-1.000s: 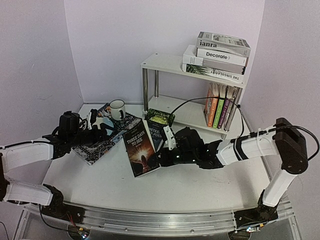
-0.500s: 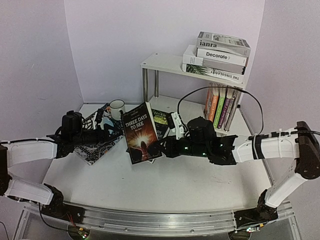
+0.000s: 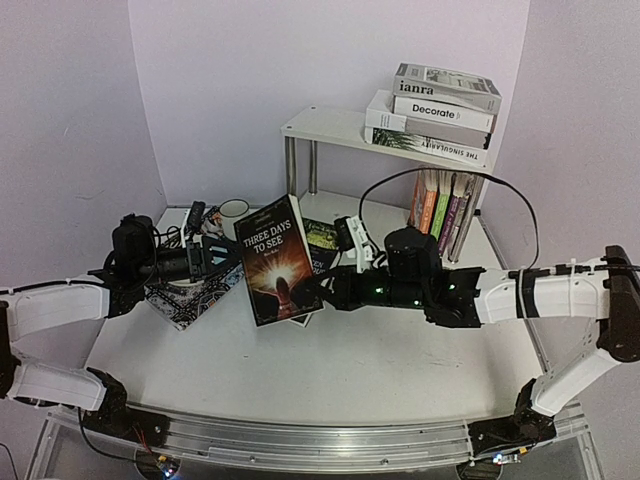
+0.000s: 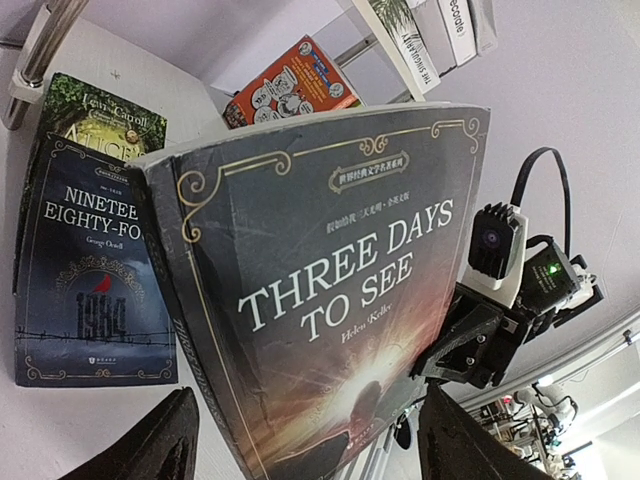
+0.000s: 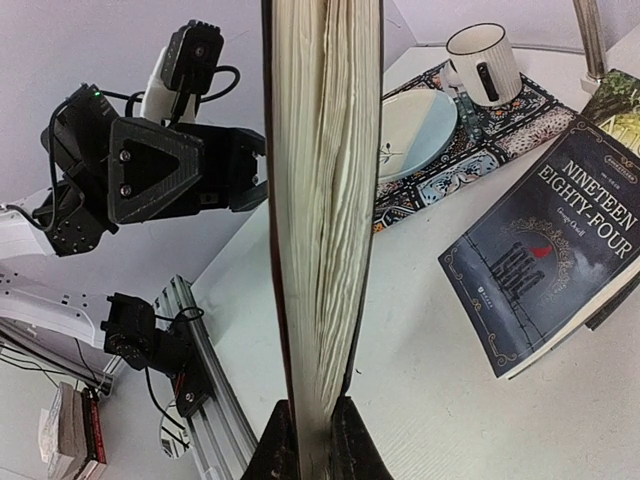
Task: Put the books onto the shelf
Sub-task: Pick up the book from the book pile, then pick up the book at the center of the board.
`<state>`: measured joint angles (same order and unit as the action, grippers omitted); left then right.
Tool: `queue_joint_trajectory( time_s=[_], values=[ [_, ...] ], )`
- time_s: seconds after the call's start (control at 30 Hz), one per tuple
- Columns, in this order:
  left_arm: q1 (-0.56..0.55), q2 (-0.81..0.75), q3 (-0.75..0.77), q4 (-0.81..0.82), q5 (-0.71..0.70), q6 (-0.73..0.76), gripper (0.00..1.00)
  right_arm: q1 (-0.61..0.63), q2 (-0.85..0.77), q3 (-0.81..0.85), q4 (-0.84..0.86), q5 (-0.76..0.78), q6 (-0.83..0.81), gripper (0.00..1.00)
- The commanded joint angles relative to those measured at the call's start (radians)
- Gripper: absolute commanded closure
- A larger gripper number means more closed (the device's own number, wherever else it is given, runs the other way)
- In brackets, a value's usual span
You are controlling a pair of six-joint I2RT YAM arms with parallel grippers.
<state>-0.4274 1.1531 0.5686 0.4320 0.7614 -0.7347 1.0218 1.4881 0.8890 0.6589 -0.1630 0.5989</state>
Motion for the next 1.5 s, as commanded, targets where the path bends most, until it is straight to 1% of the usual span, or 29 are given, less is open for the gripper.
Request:
queue_joint_trajectory(
  time_s=[0.0, 0.13, 0.3, 0.43, 0.5, 0.6, 0.7, 0.77, 0.87, 0.93, 1.03, 1.13, 1.33, 1.47],
  values=[
    [-0.002, 0.009, 0.028, 0.053, 0.011, -0.015, 0.24, 0.001, -0.072, 0.064, 0.122, -0.03, 0.007, 1.0],
    [0.0, -0.009, 0.013, 0.053, -0.036, -0.012, 0.21, 0.001, -0.08, 0.073, 0.092, -0.022, -0.004, 1.0],
    [0.027, -0.018, 0.031, 0.037, -0.03, 0.028, 0.14, -0.001, -0.09, 0.159, -0.143, -0.039, -0.076, 1.0],
    [0.085, 0.001, 0.036, 0.018, -0.026, 0.048, 0.11, -0.011, -0.081, 0.238, -0.403, -0.015, -0.136, 1.0],
    [0.098, 0.025, 0.042, 0.017, -0.032, 0.077, 0.1, -0.029, -0.072, 0.244, -0.459, -0.045, -0.136, 1.0],
    [0.099, 0.086, 0.058, 0.016, -0.061, 0.139, 0.1, -0.069, -0.057, 0.23, -0.476, -0.136, -0.102, 1.0],
    [0.098, 0.167, 0.083, 0.016, -0.13, 0.187, 0.1, -0.121, -0.014, 0.253, -0.537, -0.156, -0.073, 1.0],
    [0.098, 0.245, 0.129, 0.015, -0.139, 0.202, 0.11, -0.17, 0.029, 0.265, -0.572, -0.159, -0.055, 1.0],
    [0.095, 0.36, 0.187, 0.014, -0.153, 0.196, 0.12, -0.235, 0.087, 0.252, -0.579, -0.181, -0.03, 1.0],
    [0.092, 0.444, 0.223, 0.016, -0.168, 0.188, 0.12, -0.258, 0.123, 0.255, -0.578, -0.147, -0.035, 1.0],
    [0.074, 0.551, 0.301, 0.015, -0.171, 0.188, 0.13, -0.281, 0.154, 0.255, -0.578, -0.03, -0.022, 1.0],
    [0.04, 0.651, 0.382, 0.015, -0.199, 0.201, 0.13, -0.297, 0.158, 0.24, -0.579, 0.056, -0.007, 1.0],
    [0.008, 0.824, 0.517, 0.014, -0.251, 0.205, 0.13, -0.298, 0.05, 0.161, -0.579, 0.154, -0.04, 1.0],
    [0.007, 0.918, 0.603, 0.014, -0.25, 0.196, 0.13, -0.297, -0.038, 0.114, -0.579, 0.163, -0.074, 1.0]
  ],
)
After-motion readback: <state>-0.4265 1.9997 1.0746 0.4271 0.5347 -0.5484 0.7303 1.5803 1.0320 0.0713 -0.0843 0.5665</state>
